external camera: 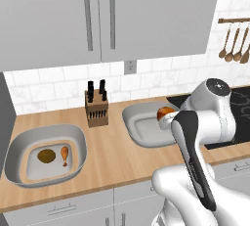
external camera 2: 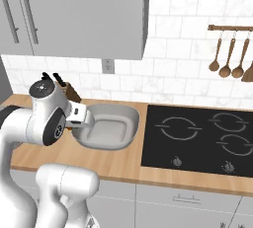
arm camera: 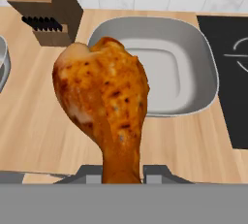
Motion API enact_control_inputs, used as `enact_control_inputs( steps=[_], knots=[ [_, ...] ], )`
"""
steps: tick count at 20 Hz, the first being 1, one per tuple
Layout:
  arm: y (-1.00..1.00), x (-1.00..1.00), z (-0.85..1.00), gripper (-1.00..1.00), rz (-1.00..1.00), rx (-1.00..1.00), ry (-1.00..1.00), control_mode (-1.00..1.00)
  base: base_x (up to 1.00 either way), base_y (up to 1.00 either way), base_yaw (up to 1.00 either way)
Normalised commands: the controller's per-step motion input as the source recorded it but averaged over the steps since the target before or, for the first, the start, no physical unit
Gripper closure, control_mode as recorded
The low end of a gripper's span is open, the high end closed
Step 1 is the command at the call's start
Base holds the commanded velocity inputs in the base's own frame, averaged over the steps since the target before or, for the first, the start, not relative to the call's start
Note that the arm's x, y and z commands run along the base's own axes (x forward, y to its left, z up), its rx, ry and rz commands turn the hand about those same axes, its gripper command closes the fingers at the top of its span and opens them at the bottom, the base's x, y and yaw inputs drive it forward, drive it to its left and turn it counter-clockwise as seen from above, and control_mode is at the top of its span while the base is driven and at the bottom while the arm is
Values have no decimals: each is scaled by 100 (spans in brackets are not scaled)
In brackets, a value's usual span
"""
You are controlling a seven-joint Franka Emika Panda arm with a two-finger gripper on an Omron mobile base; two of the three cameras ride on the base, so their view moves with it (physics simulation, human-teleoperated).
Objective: Place one avocado and one chicken drumstick in each tupperware on the nearby counter, to pack two identical lunches.
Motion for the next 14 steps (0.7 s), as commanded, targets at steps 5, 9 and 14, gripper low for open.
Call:
enact_control_inputs(
  steps=[5, 9, 14],
  knots=[
    [-17, 100, -31, 100, 0, 0, 14, -100, 0, 0, 0],
    [0, 100, -61, 100, 0, 0, 3, -100, 0, 0, 0],
    [0, 93, -53, 100, 0, 0, 0, -100, 0, 0, 0]
  ],
)
